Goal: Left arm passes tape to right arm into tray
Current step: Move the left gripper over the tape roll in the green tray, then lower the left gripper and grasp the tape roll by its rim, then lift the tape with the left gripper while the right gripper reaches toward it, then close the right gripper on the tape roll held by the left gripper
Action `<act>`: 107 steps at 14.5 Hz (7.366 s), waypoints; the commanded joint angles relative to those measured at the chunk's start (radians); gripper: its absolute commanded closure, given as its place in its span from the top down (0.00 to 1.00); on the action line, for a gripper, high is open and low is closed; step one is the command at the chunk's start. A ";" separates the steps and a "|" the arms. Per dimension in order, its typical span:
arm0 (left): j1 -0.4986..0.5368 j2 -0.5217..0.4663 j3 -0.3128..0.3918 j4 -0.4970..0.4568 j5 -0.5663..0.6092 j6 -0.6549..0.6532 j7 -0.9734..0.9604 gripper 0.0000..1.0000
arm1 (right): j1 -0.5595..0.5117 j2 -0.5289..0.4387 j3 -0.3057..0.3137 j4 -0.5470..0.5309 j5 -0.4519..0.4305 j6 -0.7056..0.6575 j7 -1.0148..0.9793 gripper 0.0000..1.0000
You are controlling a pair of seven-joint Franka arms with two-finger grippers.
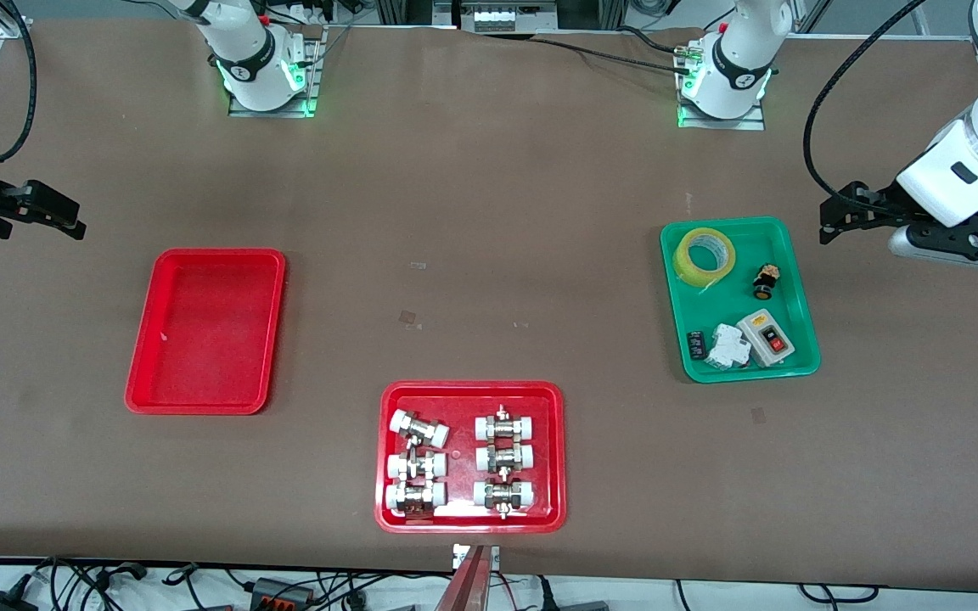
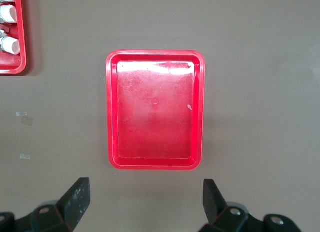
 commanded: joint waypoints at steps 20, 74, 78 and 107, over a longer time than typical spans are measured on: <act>0.060 0.036 -0.004 -0.342 0.025 0.222 0.005 1.00 | 0.005 -0.008 -0.001 -0.020 -0.012 0.002 0.005 1.00; -0.249 0.583 -0.264 0.127 -0.213 0.439 -0.602 0.06 | 0.051 0.160 0.010 0.044 0.181 -0.047 -0.045 1.00; -0.357 0.649 -0.254 0.125 -0.283 0.642 -0.717 0.00 | 0.065 0.225 0.054 0.052 0.418 -0.029 -0.123 1.00; -0.497 0.788 -0.250 0.181 -0.277 0.998 -1.099 0.03 | 0.249 0.694 0.059 0.235 1.004 0.206 -0.457 1.00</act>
